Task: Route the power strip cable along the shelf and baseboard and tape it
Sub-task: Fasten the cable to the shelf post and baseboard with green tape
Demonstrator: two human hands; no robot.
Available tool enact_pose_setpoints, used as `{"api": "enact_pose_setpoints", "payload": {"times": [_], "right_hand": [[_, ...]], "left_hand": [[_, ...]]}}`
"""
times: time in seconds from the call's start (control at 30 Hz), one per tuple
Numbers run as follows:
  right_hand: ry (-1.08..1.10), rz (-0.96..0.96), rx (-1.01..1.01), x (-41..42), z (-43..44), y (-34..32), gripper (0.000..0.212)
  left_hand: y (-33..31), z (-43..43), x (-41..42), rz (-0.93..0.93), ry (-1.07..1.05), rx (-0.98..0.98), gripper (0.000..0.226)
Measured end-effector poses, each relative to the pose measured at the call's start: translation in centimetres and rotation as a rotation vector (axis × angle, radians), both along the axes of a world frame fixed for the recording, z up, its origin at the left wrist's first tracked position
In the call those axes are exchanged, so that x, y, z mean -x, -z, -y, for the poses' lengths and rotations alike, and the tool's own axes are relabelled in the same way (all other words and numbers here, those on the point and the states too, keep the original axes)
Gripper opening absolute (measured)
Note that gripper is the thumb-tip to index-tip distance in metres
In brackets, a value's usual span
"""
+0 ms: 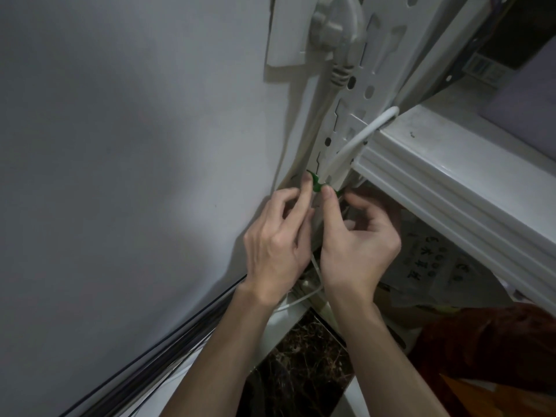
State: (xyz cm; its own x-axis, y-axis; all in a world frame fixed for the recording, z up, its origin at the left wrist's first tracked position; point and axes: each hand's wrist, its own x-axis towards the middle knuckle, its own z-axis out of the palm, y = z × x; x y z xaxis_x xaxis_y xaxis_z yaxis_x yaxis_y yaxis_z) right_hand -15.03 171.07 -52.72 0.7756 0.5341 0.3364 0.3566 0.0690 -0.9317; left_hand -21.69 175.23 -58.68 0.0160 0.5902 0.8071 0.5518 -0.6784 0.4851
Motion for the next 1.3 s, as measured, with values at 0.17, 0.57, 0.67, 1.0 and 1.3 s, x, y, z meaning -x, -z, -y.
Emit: {"api": "enact_pose_setpoints", "payload": {"times": [0.17, 0.57, 0.67, 1.0, 1.3], "right_hand": [[-0.006, 0.014, 0.000, -0.3, -0.2, 0.0, 0.022], [0.002, 0.152, -0.008, -0.6, 0.5, -0.5, 0.020], [0.000, 0.182, 0.009, -0.7, 0.4, -0.6, 0.019], [-0.037, 0.348, 0.001, -1.2, 1.1, -0.2, 0.030], [0.006, 0.299, 0.046, -1.4, 0.5, -0.4, 0.029]], "left_hand": [[0.0, -0.2, 0.2, -0.028, -0.001, 0.019, 0.039], [-0.1, 0.1, 0.7, -0.171, -0.016, 0.074, 0.048], [-0.1, 0.2, 0.6, -0.179, -0.039, 0.087, 0.050], [-0.4, 0.2, 0.8, -0.109, 0.004, 0.140, 0.048], [-0.3, 0.3, 1.0, -0.158, 0.045, 0.135, 0.050]]}}
